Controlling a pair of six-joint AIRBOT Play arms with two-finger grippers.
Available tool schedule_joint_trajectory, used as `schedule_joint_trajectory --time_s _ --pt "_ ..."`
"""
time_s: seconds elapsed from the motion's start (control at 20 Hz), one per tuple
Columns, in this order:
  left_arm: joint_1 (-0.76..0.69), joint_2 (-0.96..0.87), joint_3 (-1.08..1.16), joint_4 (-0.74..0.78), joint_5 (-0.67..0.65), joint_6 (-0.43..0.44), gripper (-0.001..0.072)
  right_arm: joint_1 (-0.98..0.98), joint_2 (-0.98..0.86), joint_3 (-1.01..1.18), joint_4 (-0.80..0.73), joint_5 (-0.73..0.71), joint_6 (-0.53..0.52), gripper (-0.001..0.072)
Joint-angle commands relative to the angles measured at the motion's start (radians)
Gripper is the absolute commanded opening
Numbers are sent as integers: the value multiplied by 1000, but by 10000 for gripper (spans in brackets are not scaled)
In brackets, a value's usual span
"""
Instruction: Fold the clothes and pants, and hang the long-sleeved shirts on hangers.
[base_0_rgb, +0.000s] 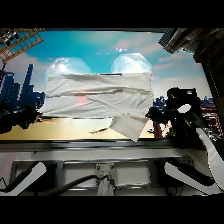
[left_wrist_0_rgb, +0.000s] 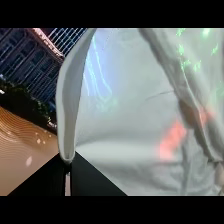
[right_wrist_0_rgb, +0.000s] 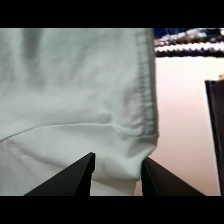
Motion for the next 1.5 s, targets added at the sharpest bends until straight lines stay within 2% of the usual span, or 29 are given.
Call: schedule_joint_trajectory --time_s 0.0,0.1,0.15,0.3,0.4,0.55,0.7,0.9,1.05,1.2,1.35,1.45 --pt "1 -1 1 0 0 0 3 85 0 -3 60 -66 6 312" --pt "1 0 2 0 -6 0 3 101 1 -3 67 -61 17 46" --pt "1 1 2 0 -13 0 3 101 3 -3 66 -43 18 28" --pt "1 43 2 9 -37 1 3 98 54 -3 7 31 17 27" --pt "0 97 1 66 -76 0 3 98 121 -3 -66 106 17 27" --pt "-15 207 -1 183 -165 0 3 98 249 -6 -159 225 21 27" --pt "-110 305 -1 332 -192 -10 3 98 393 -6 -208 305 28 26" --pt "-197 382 0 577 -242 -82 2 98 529 -6 -241 355 72 26" --pt "-211 401 0 608 -241 -99 2 99 532 -5 -237 377 72 26" --pt "-211 399 0 558 -156 -99 2 99 523 -3 -237 312 72 27" --pt "-222 386 3 415 27 -82 1 99 428 49 -188 253 28 26" --pt "-243 355 17 399 150 -83 1 99 311 122 -198 208 3 26"
